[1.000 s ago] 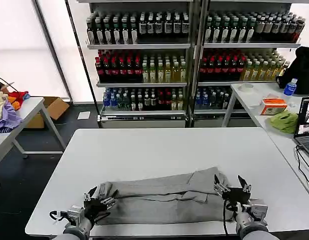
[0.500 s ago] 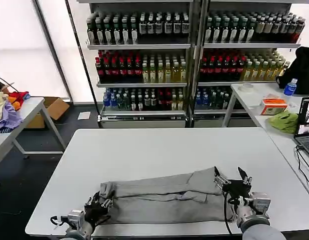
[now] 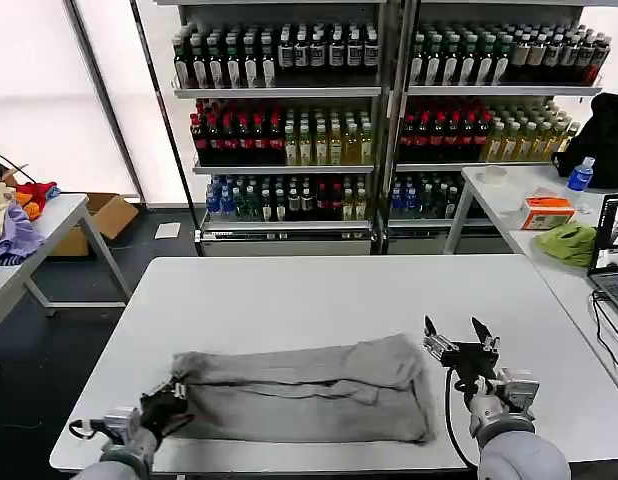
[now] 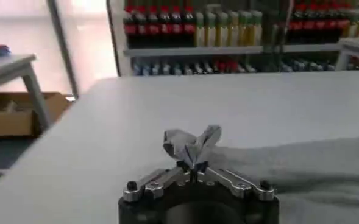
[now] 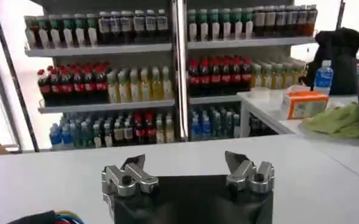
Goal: Fold and organize the clothes.
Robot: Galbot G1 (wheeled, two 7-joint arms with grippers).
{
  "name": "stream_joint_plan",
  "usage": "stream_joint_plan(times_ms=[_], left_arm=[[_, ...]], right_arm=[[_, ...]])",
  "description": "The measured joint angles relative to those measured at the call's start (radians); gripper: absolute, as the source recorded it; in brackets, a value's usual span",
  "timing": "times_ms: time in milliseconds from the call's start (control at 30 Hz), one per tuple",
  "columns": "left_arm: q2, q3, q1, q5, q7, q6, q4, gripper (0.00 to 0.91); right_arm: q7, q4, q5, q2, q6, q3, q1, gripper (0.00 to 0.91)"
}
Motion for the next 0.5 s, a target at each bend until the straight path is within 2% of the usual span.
stream_joint_plan(times_ms=[300,500], left_arm=[[0.168,-0.196,-0.031,-0.037,0.010,-0.012,0.046,0.000],[0.215,-0.243,-0.034,-0.035,0.010,-0.008,0.047,0.000]], right_arm=[[0.002,-0.015,0.000,0.010,-0.001,-0.019,0.029,0.907],[0.004,-0.016,-0.008,0.018,0.007,-0.017,0.026,0.907]])
